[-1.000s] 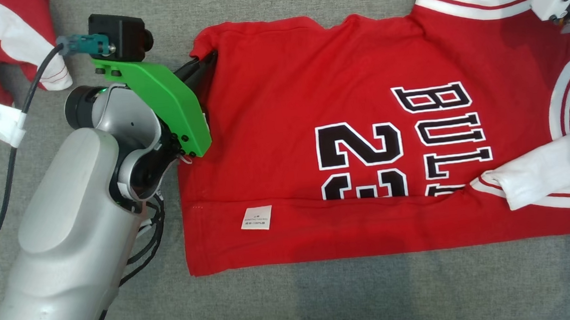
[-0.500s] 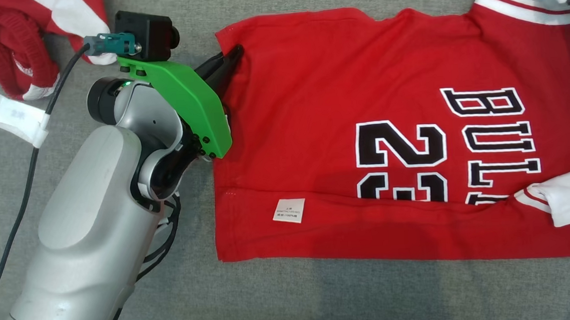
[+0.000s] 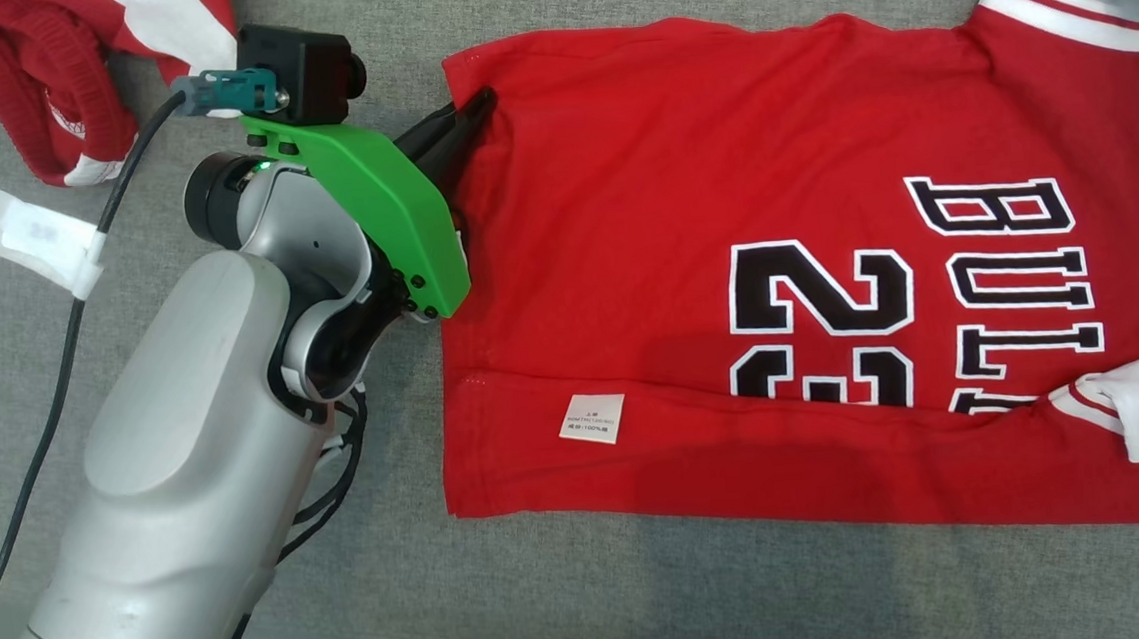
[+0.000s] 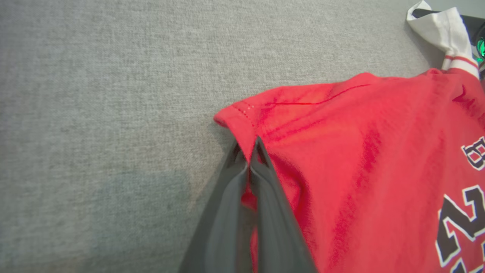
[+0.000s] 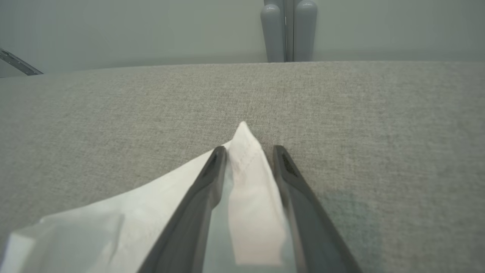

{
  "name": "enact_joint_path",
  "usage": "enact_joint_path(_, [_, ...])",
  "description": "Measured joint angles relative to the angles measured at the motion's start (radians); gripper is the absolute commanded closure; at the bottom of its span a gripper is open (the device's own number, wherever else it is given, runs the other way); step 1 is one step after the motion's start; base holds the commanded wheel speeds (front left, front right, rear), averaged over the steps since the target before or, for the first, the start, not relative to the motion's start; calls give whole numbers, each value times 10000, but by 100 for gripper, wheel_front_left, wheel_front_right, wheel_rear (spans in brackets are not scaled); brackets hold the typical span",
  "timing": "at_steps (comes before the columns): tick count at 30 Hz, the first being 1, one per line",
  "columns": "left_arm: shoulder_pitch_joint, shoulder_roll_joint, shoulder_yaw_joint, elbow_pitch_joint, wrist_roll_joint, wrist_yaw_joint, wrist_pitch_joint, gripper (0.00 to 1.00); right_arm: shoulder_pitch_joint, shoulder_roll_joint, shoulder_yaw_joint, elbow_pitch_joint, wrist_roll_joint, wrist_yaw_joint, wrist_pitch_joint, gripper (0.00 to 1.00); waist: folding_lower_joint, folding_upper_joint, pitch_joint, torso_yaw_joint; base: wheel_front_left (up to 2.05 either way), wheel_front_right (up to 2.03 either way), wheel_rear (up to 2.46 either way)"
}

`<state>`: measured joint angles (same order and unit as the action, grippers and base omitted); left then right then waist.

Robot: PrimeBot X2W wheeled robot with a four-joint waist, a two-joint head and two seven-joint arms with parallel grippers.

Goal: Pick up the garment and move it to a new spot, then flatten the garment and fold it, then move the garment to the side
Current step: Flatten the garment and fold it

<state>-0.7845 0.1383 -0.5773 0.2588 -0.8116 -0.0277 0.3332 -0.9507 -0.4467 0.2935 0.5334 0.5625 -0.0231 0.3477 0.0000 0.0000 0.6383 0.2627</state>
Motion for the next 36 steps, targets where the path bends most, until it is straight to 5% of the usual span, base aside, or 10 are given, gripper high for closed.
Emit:
enact_joint_path(6, [1, 173, 347, 242, 4, -42, -299, 100, -58, 464, -88, 67, 90, 105, -558, 100, 0, 0, -54, -133, 0, 0, 0])
enact_joint_path(14, [99, 435, 732, 656, -10, -42, -694, 100, -141, 546, -224, -268, 451, 757, -1264, 100, 0, 0, -343, -574, 0, 0, 0])
enact_joint_path(36, [1261, 581, 957, 1302, -96, -217, -1760, 100, 1542, 1233, -608, -1053, 1684, 1200, -2445, 100, -1, 0, -1636, -1445, 0, 0, 0])
